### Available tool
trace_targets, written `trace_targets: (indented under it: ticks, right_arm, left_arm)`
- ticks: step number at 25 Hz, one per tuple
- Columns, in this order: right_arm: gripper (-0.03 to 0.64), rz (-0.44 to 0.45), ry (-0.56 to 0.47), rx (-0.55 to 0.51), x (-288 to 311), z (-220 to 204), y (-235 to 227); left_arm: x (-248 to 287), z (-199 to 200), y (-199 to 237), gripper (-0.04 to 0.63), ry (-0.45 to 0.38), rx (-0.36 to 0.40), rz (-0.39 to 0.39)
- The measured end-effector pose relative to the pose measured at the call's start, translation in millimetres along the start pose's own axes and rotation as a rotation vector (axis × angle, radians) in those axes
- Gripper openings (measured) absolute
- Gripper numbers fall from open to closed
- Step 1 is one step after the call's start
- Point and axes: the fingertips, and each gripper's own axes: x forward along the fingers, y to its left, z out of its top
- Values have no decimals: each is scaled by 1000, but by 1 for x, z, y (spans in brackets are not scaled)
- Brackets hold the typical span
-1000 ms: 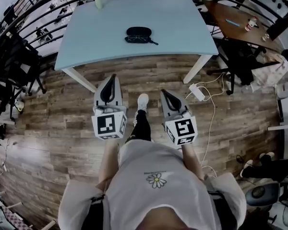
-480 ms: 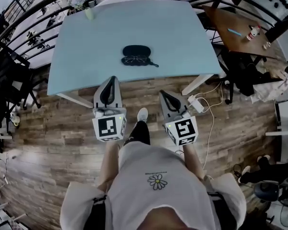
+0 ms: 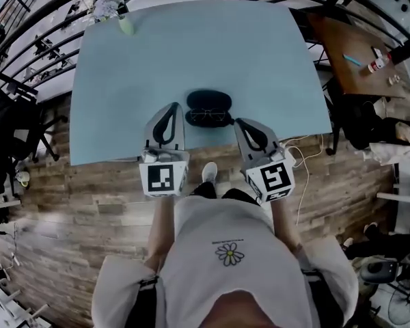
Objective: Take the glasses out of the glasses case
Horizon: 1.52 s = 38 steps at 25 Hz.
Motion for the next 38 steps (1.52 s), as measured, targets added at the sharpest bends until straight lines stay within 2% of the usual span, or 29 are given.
trace_targets:
  ticks: [5,9,11,24,28,32,34,36,38]
  right_arm:
    - [9,-13,14,4,28,4,-24]
    - [9,1,26,10,40,1,-35]
    - [9,18,27,16,46,0,-40]
    - [9,102,16,69,62,-9,-59]
    - [9,124,26,58,62,-15,-61]
    - [9,134,27,53,61,-18,-61]
    - [9,142,28,49,60,-19,-60]
    - [9,144,31,53,58,-21,-60]
    - [9,145,36,61,56,-25,-61]
  left_arm:
    - [34,-14,-6,17,11,4,-102]
    - [48,-27,-12,17,51,30,-146]
    - [56,-33,-11,17,75,31,-147]
    - [75,-43,-14,17,100,55,-91]
    - [76,-51,-19,17,128,62,-103]
    - [81,-56,-27,17,145,100,-159]
    - [84,-59,-32,18,167,89,-211]
    - [90,-66,-37,54,209,75,-278]
    - [97,-76,-43,117,259,99,-354]
